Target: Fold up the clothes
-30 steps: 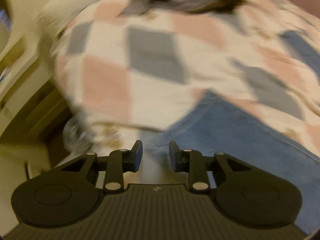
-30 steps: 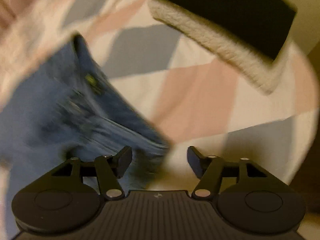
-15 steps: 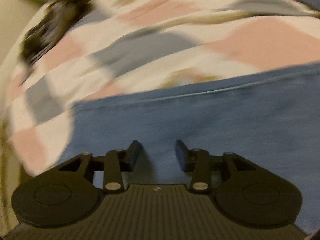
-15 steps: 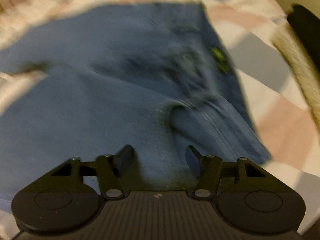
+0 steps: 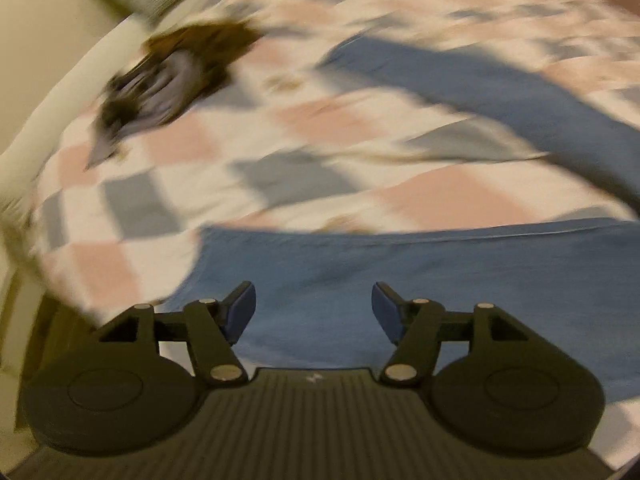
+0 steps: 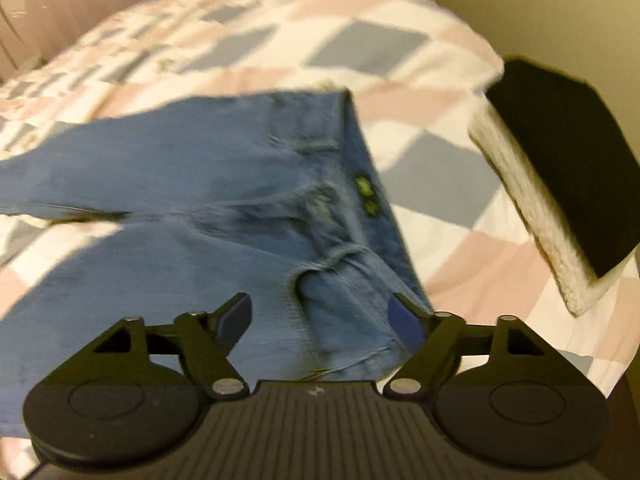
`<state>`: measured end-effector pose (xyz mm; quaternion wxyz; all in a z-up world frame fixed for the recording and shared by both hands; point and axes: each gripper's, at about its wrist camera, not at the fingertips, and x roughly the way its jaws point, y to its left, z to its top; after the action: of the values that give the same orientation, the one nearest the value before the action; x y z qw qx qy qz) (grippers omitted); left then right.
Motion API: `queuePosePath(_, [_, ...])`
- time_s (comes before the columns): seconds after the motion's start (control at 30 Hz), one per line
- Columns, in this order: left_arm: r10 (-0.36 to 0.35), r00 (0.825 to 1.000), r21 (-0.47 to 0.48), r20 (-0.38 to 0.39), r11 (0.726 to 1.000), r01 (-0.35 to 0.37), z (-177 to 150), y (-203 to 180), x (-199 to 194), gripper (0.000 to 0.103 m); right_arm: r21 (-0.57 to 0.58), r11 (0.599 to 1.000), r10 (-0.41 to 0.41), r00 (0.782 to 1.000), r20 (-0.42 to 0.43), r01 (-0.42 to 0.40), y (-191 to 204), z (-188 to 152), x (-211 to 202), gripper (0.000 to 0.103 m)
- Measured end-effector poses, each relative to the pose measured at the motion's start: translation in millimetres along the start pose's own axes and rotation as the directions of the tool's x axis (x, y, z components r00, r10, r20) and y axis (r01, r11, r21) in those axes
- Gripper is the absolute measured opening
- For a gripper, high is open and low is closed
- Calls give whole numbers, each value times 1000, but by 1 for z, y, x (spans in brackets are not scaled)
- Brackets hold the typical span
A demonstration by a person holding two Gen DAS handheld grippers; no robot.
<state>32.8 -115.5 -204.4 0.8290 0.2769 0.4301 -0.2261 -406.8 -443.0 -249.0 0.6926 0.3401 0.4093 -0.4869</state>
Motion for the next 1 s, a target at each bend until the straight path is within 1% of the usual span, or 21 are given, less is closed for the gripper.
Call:
queuePosePath(0.07, [-56,998,16,26,998,55,5,-6,-20,61,1,1000,29,999,18,-29,17,-7,-21,86])
queuePosePath(0.13, [-111,993,34,50,993,110,10,-12,-39,61,4,999,52,998,24,-52,34,-15,-42,89])
queuePosePath(0.2, [-167,983,53,74,985,163,16,-17,-59,61,6,998,66,997,27,-66,52,-25,-61,90])
queuePosePath(0.27, [-222,970,73,96,974,216,21,-23,-78,61,3,997,72,997,31,-72,66,-34,-74,91])
queuePosePath(0.3, [-246,963,83,107,968,238,23,-25,-88,64,3,997,71,997,30,-71,74,-39,-82,92])
queuePosePath(0.33, [-247,962,94,119,967,237,23,-18,-94,66,4,998,67,997,29,-67,83,-44,-90,93])
queuePosePath(0.47, [-245,957,142,157,964,224,18,8,-119,68,13,999,51,997,51,-51,116,-68,-121,97])
queuePosePath(0.53, [-252,954,162,163,961,226,12,21,-125,71,21,999,47,996,71,-49,130,-80,-136,100])
queuePosePath(0.63, [-278,946,184,166,951,248,1,39,-133,72,34,998,43,995,87,-46,150,-99,-157,100])
queuePosePath(0.83, [-297,936,214,188,943,256,-22,72,-141,77,54,998,37,992,119,-44,171,-134,-187,101])
queuePosePath(1.0, [-292,938,221,188,943,250,-38,95,-139,80,52,999,-5,989,148,-3,182,-156,-201,101])
